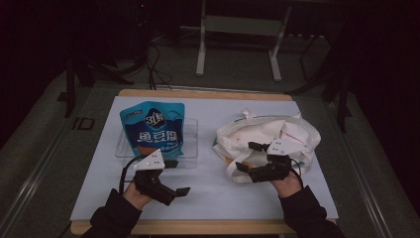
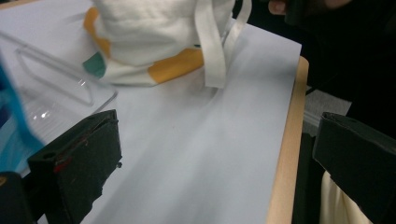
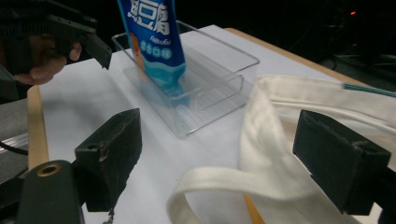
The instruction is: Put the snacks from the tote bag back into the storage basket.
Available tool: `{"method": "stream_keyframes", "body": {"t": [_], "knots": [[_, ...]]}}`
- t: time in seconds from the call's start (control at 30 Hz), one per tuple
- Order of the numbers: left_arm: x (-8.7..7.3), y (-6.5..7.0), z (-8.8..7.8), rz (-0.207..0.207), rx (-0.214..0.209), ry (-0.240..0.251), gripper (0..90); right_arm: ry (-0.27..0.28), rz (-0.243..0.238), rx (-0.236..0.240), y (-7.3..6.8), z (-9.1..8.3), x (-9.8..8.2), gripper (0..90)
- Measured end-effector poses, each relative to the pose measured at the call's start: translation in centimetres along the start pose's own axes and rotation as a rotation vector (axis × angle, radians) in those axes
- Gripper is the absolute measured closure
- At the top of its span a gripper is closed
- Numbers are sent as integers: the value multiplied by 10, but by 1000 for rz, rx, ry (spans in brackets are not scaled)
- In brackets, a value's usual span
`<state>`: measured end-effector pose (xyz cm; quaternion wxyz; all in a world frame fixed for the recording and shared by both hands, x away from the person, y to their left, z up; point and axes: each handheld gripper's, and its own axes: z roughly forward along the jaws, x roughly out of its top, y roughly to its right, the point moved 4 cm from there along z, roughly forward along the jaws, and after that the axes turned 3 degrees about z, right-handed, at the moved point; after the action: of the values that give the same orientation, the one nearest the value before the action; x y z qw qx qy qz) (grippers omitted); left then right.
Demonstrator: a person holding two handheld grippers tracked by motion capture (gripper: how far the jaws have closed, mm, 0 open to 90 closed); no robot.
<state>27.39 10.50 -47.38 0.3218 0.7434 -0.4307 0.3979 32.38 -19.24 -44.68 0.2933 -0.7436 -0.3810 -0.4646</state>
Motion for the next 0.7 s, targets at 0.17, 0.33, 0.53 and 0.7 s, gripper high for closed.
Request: {"method": "stream_keyframes", "body": {"t": [0.17,0.33,0.53,0.7], "knots": [[10,4,14,40,-20,-5,12,18,3,-52,7,-17,-3,154],[16,8,30,49,-33,19,12,23,11,-109,13,-32,-11,153],[20,10,47,79,-42,20,12,19,29,-166,16,-45,-22,153],[19,15,62,109,-73,-6,11,29,42,-198,17,-56,-30,151]]}}
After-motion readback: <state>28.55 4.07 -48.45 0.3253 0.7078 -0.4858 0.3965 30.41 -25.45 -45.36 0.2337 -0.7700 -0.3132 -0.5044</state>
